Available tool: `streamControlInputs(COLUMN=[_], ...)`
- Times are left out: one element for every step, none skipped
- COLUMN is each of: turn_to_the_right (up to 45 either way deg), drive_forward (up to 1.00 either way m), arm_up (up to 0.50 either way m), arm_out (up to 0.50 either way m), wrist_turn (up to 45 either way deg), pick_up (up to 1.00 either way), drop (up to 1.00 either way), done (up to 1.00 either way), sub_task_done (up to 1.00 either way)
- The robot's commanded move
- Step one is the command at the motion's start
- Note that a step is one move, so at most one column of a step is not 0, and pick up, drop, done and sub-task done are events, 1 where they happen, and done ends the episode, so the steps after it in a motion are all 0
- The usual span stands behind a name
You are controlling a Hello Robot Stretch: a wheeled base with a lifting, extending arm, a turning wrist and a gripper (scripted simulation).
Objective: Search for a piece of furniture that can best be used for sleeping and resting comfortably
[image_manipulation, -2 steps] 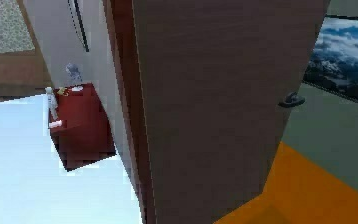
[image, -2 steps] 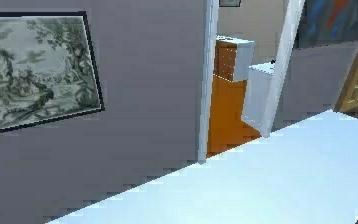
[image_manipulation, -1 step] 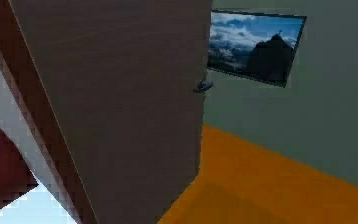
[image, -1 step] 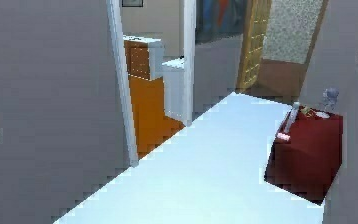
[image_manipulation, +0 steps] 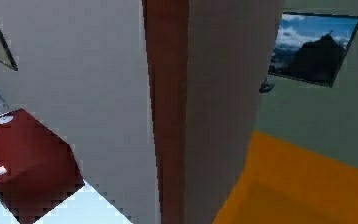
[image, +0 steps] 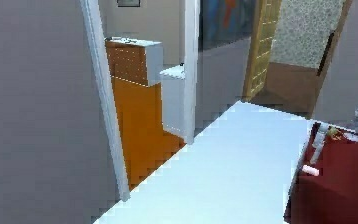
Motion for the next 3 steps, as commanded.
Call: streamControlInputs(turn_to_the_right=[9.0,0.0,9.0], drive_forward=[0.00,1.00,0.00], arm_up=[0.00,0.00,0.00], arm_out=[0.00,0.00,0.00], wrist_turn=[0.0,0.0,0.0], pick_up=[0.00,0.00,0.00], drop=[0.00,0.00,0.00], done=[0.00,0.00,0.00], sub_task_done=[0.00,0.00,0.00])
